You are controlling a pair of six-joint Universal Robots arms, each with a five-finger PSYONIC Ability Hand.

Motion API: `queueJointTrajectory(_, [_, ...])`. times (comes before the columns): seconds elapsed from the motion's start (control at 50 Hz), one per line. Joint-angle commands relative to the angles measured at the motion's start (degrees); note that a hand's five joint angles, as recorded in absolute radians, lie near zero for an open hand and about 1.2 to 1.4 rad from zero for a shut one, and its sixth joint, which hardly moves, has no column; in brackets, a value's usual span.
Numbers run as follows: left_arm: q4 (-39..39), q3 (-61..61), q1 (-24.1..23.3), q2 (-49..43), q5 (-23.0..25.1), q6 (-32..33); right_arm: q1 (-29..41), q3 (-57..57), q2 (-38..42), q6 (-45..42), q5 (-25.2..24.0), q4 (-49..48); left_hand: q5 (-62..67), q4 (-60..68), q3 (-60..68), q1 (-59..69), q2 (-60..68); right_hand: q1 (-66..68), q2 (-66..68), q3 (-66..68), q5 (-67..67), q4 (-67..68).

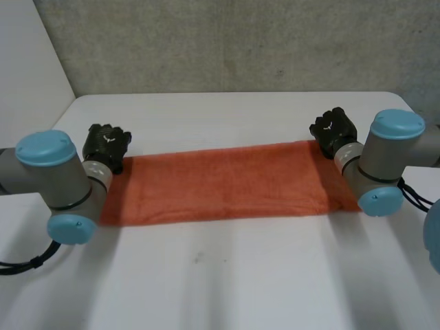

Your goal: Fold the laundry

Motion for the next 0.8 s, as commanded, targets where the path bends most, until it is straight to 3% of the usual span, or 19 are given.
queueJointTrajectory(0.02, [2.19,-0.32,-1.90,0.04,0.41,-0.08,-0.02,0.16,1.33,2.51,2.25,-0.43,-33.85,-35.01,-35.26,-30.11,-35.14,-24.84,-34.89,-36.20,-36.57,-36.59])
queueJointTrajectory(0.12, [2.46,-2.17,-2.26,2.58,0.41,-0.34,-0.81,3.50,-3.58,10.76,4.53,0.09,-33.85,-35.01,-35.26,-30.11,-35.14,-24.84,-34.89,-36.20,-36.57,-36.59])
queueJointTrajectory(0.2, [2.46,-4.72,-2.26,5.31,0.41,-0.43,-1.16,10.87,-13.59,18.94,4.01,0.62,-33.85,-35.01,-35.26,-30.11,-35.14,-24.84,-34.89,-36.20,-36.57,-36.59])
queueJointTrajectory(0.3, [2.46,-11.73,-2.26,11.89,0.41,-0.69,-6.41,21.23,-23.61,25.18,-0.20,1.94,-33.85,-35.01,-35.26,-30.11,-35.14,-24.84,-34.89,-36.20,-36.57,-36.59])
queueJointTrajectory(0.38, [2.54,-15.78,-2.69,15.06,0.41,-0.78,-11.08,26.00,-27.49,25.28,-4.42,4.92,-33.85,-35.01,-35.26,-30.11,-35.14,-24.84,-34.89,-36.20,-36.57,-36.59])
queueJointTrajectory(0.54, [2.54,-20.18,-4.89,17.09,0.41,-1.05,-18.91,31.89,-28.47,25.02,-12.51,15.03,-33.85,-35.01,-35.26,-30.11,-35.14,-18.21,-28.25,-29.57,-29.93,-29.96])
queueJointTrajectory(0.7, [2.54,-20.98,-5.42,17.18,0.32,-1.93,-22.96,34.88,-26.80,22.91,-18.13,13.63,-33.85,-35.01,-35.26,-30.11,-35.14,-1.55,-11.59,-12.90,-13.27,-13.30])
queueJointTrajectory(0.8, [2.54,-21.16,-5.42,17.18,0.32,-2.45,-23.22,34.97,-23.29,21.07,-19.11,11.26,-33.85,-35.01,-35.26,-30.11,-35.14,6.19,-3.85,-5.16,-5.53,-5.56])
